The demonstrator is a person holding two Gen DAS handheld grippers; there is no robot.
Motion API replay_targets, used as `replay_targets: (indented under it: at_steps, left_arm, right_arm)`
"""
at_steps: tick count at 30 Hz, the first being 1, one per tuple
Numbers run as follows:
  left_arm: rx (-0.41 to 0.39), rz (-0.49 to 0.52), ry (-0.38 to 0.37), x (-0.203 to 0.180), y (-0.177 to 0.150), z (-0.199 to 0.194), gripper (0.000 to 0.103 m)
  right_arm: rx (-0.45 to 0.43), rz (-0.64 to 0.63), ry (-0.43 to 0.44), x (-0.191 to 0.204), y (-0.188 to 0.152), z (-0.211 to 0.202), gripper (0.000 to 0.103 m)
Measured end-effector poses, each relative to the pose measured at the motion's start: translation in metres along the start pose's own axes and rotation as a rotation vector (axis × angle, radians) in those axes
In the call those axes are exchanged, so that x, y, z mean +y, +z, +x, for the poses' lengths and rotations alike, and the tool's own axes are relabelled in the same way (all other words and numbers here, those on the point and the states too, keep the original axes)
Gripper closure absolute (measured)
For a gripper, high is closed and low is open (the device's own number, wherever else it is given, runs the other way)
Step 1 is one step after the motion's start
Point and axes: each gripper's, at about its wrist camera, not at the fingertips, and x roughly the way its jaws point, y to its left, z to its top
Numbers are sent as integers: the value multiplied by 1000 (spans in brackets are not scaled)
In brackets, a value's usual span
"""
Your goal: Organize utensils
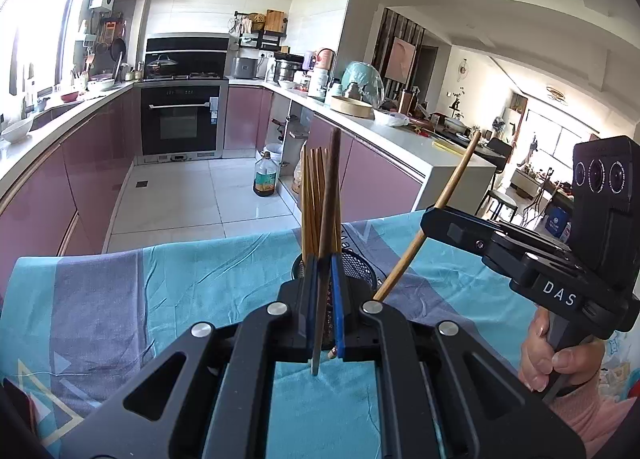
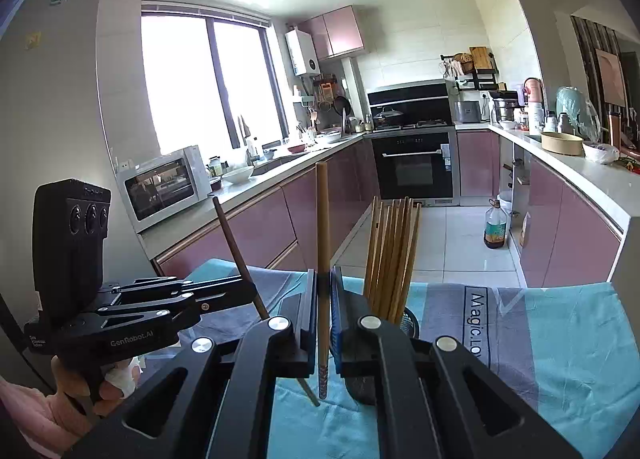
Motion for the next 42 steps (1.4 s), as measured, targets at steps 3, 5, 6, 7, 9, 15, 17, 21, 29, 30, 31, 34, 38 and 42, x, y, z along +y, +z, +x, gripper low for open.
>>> replay_targets:
  at_steps: [3, 5, 6, 7, 9, 15, 17, 21, 29, 30, 31, 34, 38, 42]
  left_arm:
    - [-16, 9, -2, -2, 3, -3, 96]
    - [-26, 16, -2, -4, 7, -4, 96]
    - [-32, 19, -2, -5, 8, -5, 96]
    - [-37, 22, -2, -6, 9, -6, 96]
    - [-48, 28, -1, -8, 12, -7, 96]
    - [-79, 35, -2, -14, 22, -13, 96]
    - [-89, 39, -3, -17, 25, -14, 96]
    - [-103, 44, -8, -20, 32, -17, 96]
    - [-120, 52, -22, -24, 40, -23, 99]
    - [-122, 52, -25, -23, 45, -22, 99]
    - [-122, 52, -32, -24, 45, -23, 99]
    - [-117, 53, -32, -25, 43, -23, 99]
    - [-80, 51, -21, -20, 34, -14, 99]
    - [-11, 23, 9, -3, 19, 3, 96]
  right_arm:
    - [-15, -2, -2, -1, 4, -2, 98]
    - [-23, -6, -4, -2, 7, -3, 98]
    - [-26, -7, -6, -3, 8, -4, 98]
    - [-29, -7, -7, -4, 9, -5, 98]
    - [-35, -8, -7, -5, 12, -6, 98]
    - [-59, -18, -14, -6, 22, -9, 98]
    - [-65, -18, -14, -7, 24, -10, 98]
    - [-75, -17, -14, -9, 27, -11, 98]
    - [-81, -12, -27, -13, 29, -5, 98]
    - [-81, -11, -27, -15, 29, -5, 98]
    - [-82, -8, -25, -15, 30, -4, 98]
    - [-81, -4, -21, -15, 28, -3, 98]
    - [-69, 4, -17, -16, 23, -1, 98]
    - [-53, 9, -15, -16, 18, 2, 98]
